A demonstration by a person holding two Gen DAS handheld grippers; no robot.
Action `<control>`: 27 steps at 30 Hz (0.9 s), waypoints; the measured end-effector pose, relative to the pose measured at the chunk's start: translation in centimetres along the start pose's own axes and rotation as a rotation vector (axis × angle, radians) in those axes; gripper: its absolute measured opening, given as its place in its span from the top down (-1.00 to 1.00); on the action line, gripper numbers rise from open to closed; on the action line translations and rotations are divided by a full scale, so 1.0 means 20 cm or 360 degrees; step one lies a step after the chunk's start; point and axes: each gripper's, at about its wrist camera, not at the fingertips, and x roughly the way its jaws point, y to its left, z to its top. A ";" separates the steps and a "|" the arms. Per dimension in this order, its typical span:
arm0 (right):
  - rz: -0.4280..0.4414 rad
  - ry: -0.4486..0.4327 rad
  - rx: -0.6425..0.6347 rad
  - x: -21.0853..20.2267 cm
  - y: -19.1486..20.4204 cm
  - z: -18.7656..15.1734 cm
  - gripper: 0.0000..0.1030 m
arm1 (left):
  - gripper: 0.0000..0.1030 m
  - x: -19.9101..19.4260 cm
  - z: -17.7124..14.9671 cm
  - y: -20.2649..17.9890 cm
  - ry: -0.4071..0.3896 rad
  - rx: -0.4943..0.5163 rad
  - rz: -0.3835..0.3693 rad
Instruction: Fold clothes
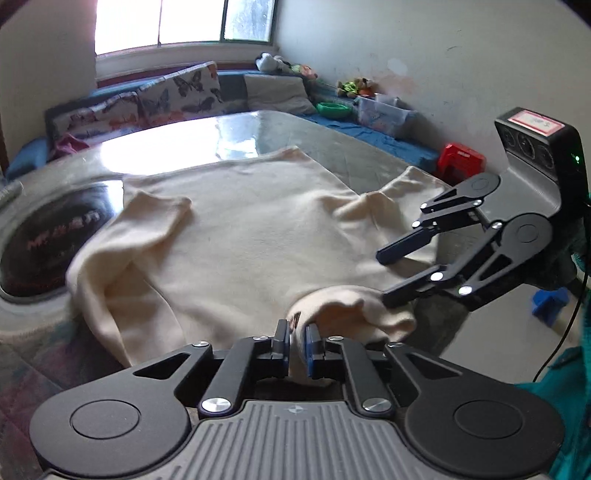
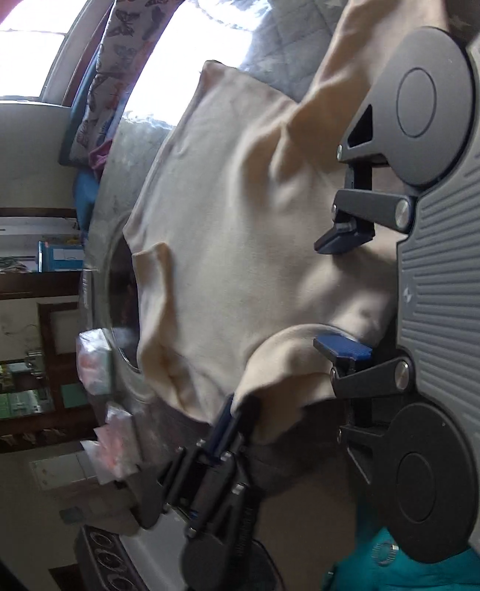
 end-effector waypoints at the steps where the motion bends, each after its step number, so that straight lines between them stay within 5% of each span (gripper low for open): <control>1: 0.0020 0.0008 0.0015 -0.02 0.00 -0.01 0.04 | 0.77 -0.01 0.01 0.00 -0.0017 0.0000 -0.0008; 7: -0.0091 -0.0114 0.0117 -0.15 -0.10 -0.01 0.04 | 0.69 0.01 0.11 0.01 -0.0108 -0.0059 0.0019; 14: -0.0237 -0.0282 0.0319 -0.08 -0.30 0.06 0.04 | 0.68 0.22 0.19 -0.11 -0.0094 -0.0097 -0.0119; 22: -0.0336 -0.0215 0.0305 -0.01 -0.32 -0.01 0.07 | 0.53 0.28 0.12 -0.16 -0.0043 -0.0122 -0.0208; 27: -0.0350 -0.0243 0.0297 -0.05 -0.29 -0.05 0.07 | 0.43 0.24 0.14 -0.10 -0.0086 -0.0125 -0.0131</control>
